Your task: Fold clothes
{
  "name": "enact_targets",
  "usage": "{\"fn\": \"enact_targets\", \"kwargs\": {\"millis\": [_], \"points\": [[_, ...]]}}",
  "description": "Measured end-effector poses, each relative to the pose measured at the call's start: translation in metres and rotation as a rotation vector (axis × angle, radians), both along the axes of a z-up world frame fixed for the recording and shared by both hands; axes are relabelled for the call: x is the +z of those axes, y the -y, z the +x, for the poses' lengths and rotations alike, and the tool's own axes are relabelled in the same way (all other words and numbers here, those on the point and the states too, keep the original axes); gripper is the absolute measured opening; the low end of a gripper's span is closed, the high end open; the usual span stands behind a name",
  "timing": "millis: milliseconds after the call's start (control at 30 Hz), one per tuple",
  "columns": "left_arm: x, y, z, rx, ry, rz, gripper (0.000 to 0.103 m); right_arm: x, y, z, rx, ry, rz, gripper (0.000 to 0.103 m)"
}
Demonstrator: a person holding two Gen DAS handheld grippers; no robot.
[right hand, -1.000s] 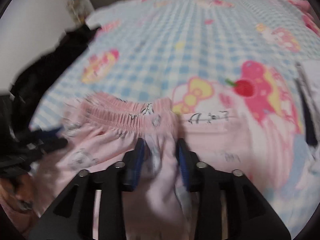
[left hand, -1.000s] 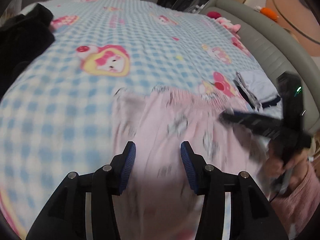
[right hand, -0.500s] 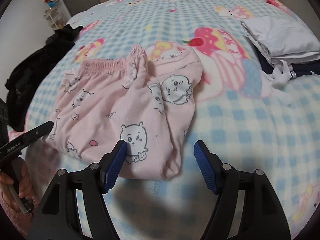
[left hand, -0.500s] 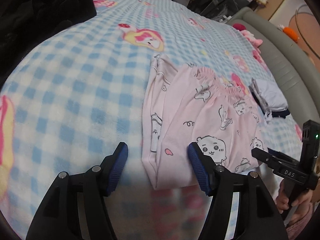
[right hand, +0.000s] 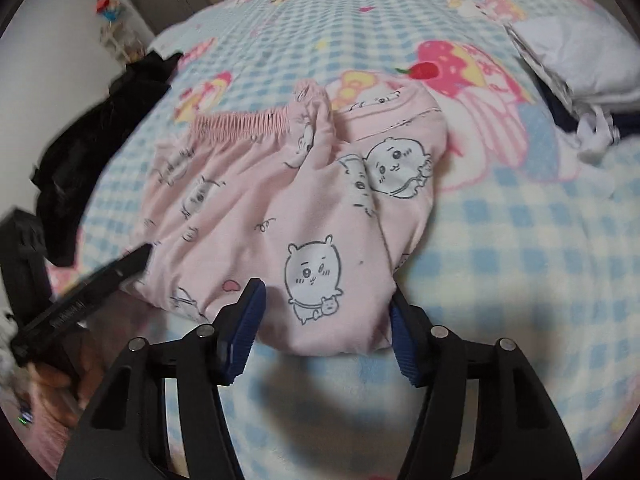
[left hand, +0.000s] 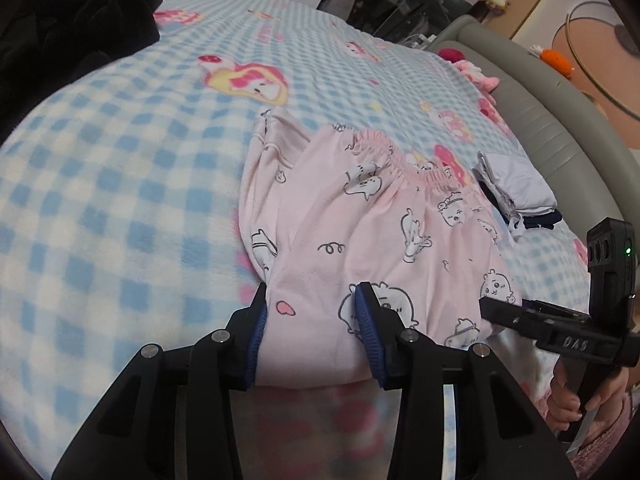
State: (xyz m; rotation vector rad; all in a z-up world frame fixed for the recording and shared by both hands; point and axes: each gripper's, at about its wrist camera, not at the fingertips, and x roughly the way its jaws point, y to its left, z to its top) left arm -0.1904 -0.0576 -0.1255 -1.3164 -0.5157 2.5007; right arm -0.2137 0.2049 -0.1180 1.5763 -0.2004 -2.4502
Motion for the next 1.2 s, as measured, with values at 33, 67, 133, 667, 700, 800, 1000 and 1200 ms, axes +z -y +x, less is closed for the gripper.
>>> {"fn": "enact_targets", "kwargs": {"millis": [33,67,133,667,700,800,1000,1200], "points": [[-0.001,0.0,0.0,0.001,0.002,-0.001,0.039,-0.003,0.001,-0.001,-0.003,0.007,0.006,0.061],[-0.002,0.0,-0.001,0.003,0.003,-0.002,0.036,-0.005,0.002,-0.001,-0.006,0.011,0.01,0.062],[-0.004,0.002,-0.002,0.006,-0.005,0.012,0.031,-0.005,0.003,0.0,-0.004,0.006,0.015,0.062],[0.049,0.005,0.08,-0.017,-0.091,0.052,0.013,0.069,-0.022,0.078,0.059,-0.172,-0.044,0.015],[0.037,0.003,0.083,-0.022,-0.049,0.03,0.013,0.061,-0.025,0.085,0.056,-0.157,-0.042,0.016],[0.012,0.003,0.089,-0.02,0.041,0.009,0.013,0.016,-0.034,0.092,0.014,-0.058,-0.041,0.017],[0.017,0.034,0.115,0.097,0.021,0.134,0.02,0.029,-0.049,0.117,-0.069,-0.138,-0.026,0.028],[0.03,0.0,0.132,0.048,-0.067,0.004,0.03,0.042,-0.04,0.13,-0.055,-0.205,0.013,0.035]]}}
